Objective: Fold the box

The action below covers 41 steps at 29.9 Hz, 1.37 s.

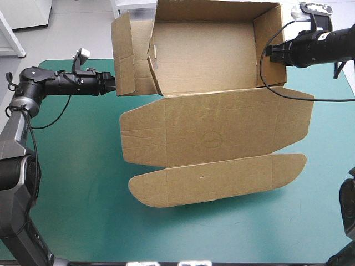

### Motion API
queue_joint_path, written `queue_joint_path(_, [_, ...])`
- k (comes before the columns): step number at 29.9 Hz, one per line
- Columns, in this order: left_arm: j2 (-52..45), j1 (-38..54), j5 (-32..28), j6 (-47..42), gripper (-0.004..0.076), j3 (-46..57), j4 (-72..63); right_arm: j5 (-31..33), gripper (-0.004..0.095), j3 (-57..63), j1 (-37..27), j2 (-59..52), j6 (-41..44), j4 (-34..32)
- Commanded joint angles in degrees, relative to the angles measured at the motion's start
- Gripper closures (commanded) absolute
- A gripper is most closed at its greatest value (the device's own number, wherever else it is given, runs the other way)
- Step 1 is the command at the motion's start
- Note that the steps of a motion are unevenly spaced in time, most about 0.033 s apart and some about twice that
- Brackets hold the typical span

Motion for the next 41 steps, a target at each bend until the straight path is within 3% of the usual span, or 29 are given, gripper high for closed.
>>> queue_joint_path(1, [-3.35, -1.22, 4.60, 1.56, 0.0732, -1.33, -9.12, 0.08, 0.0911, -1.06, -0.18, -2.46, 0.01, 2.64])
queue_joint_path(17, [-6.04, -2.50, 4.60, 1.77, 0.0732, -1.33, -17.40, 0.08, 0.0911, -1.06, 2.09, 2.57, 0.14, -0.37])
queue_joint_path(27, [-8.34, -3.60, 4.73, -0.13, 0.0732, -1.33, -16.97, -0.02, 0.0911, -1.06, 6.13, 6.56, 0.49, -3.53])
queue_joint_path(41, [-9.67, -8.70, 4.73, -1.98, 0.0732, -1.33, -14.26, -0.02, 0.0911, -1.06, 6.24, 8.66, 0.89, -5.57])
